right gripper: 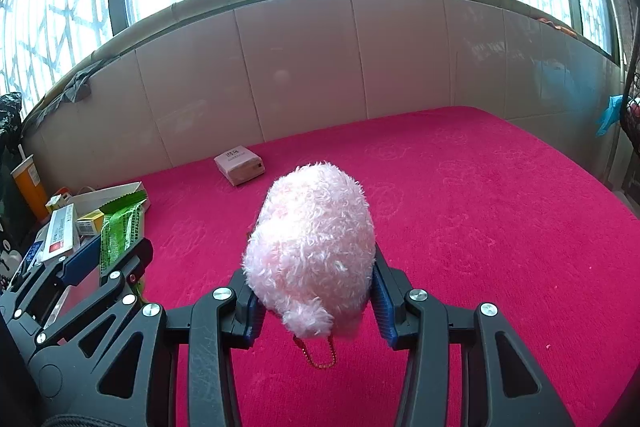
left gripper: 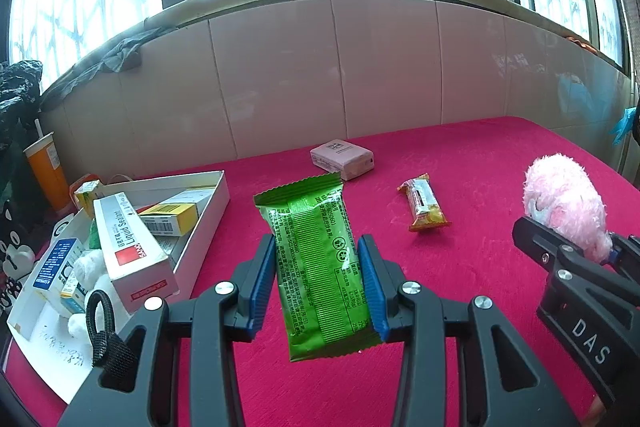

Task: Organize objects
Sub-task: 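Lift the green wrapper and pink plush with both tools toward the tray, then carry the green wrapper and pink plush with both tools over the tray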

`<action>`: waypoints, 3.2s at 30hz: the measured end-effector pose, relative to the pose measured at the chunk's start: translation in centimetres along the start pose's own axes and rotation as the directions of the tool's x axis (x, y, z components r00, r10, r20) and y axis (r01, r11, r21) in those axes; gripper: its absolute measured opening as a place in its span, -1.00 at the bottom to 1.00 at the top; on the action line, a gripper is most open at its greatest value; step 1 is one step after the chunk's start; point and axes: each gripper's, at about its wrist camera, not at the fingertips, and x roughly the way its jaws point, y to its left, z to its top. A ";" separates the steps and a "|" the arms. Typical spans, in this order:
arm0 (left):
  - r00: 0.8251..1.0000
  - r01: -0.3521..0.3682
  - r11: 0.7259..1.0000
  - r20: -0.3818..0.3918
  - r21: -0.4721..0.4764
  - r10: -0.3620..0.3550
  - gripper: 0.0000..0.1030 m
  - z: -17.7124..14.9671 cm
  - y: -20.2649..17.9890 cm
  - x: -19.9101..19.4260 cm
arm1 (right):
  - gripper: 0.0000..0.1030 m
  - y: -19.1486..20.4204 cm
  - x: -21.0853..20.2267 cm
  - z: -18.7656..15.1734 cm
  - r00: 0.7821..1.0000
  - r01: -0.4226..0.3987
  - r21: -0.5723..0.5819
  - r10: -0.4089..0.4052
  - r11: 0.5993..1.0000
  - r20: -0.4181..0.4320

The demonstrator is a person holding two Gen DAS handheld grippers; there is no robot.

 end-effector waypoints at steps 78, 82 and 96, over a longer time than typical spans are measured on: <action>0.994 -0.112 0.991 -0.008 -0.077 0.112 -0.22 -4.3 11.3 -5.1 | -0.04 6.6 -3.2 -3.0 1.000 -0.019 -0.190 0.016 0.982 -0.016; 0.994 -0.113 0.990 -0.012 -0.080 0.112 -0.22 -4.4 11.8 -5.1 | -0.04 7.4 -3.0 -3.2 0.999 -0.029 -0.203 0.025 0.979 -0.023; 0.993 -0.114 0.989 -0.016 -0.092 0.113 -0.22 -4.7 13.2 -5.3 | -0.04 9.2 -2.9 -3.7 0.999 -0.042 -0.232 0.034 0.972 -0.037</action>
